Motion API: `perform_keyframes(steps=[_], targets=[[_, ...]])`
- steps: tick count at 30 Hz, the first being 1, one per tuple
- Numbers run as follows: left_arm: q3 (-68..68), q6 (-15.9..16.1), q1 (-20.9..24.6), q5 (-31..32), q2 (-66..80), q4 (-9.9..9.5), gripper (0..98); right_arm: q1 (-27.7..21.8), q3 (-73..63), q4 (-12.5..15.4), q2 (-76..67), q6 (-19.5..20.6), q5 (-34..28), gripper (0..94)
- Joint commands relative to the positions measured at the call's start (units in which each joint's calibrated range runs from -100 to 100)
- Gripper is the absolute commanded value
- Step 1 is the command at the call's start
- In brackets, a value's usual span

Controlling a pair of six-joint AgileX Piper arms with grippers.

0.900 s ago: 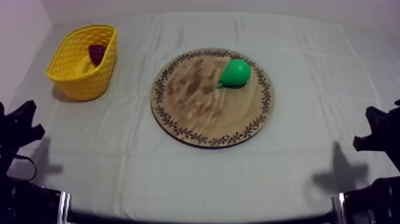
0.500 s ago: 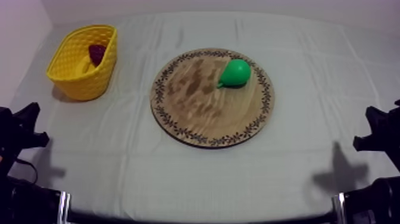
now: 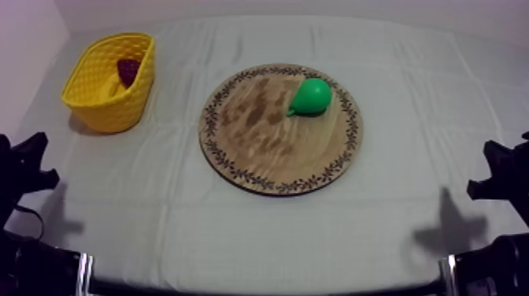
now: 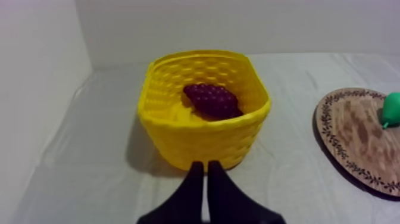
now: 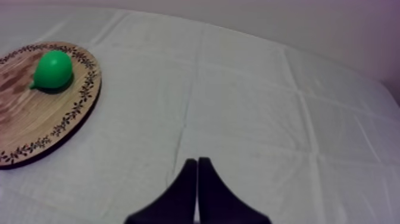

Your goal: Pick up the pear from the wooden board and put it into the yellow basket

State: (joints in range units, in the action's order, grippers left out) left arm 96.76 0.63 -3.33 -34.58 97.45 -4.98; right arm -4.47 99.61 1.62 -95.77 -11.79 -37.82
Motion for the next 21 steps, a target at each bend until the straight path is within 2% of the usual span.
perform_keyframes(steps=[1,7,12,16,21], targets=[[-2.61,-0.38,0.07,-0.03,-1.95,-0.06,0.0,-0.02,0.05,-0.03,0.01,0.0,0.0,0.5],[-13.51,-0.7,-0.34,-0.45,-9.58,1.61,0.0,-0.04,0.05,-0.03,0.01,0.0,0.0,0.5],[-26.29,1.34,-0.93,-5.21,-17.81,3.77,0.0,-0.05,0.05,-0.03,0.01,0.0,0.0,0.5],[-36.96,1.96,-1.77,-9.59,-24.54,4.3,0.0,-0.05,0.05,-0.03,0.01,0.0,0.0,0.5],[-46.72,2.15,-3.5,-11.26,-32.31,4.32,0.0,-0.05,0.05,-0.03,0.01,0.0,0.0,0.5]])
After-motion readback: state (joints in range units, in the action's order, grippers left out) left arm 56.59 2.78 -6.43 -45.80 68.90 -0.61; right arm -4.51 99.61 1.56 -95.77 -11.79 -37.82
